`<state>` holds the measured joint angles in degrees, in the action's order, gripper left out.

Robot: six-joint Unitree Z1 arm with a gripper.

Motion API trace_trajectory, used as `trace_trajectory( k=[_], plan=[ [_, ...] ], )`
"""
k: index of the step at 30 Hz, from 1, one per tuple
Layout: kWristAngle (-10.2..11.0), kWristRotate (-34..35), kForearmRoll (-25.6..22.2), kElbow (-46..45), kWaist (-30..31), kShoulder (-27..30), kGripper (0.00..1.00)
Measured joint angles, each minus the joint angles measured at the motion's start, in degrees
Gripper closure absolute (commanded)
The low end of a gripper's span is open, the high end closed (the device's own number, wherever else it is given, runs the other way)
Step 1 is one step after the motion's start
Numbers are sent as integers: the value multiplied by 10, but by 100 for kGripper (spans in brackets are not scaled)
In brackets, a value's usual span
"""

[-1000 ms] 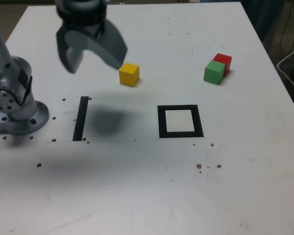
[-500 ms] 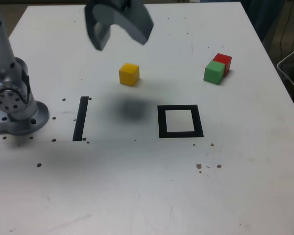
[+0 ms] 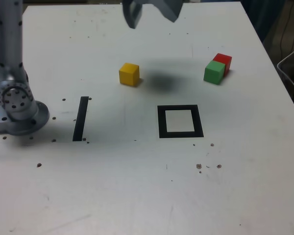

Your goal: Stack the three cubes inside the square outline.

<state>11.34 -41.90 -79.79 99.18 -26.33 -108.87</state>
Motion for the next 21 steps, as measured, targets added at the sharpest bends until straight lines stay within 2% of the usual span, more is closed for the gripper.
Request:
trace_trajectory(
  k=[4,15,21],
  plan=[
    [1,-12,-7,44,-6,-15,0],
    [8,-29,-40,170,-11,-109,0],
    [8,-32,-43,193,-7,-138,0]
  ],
)
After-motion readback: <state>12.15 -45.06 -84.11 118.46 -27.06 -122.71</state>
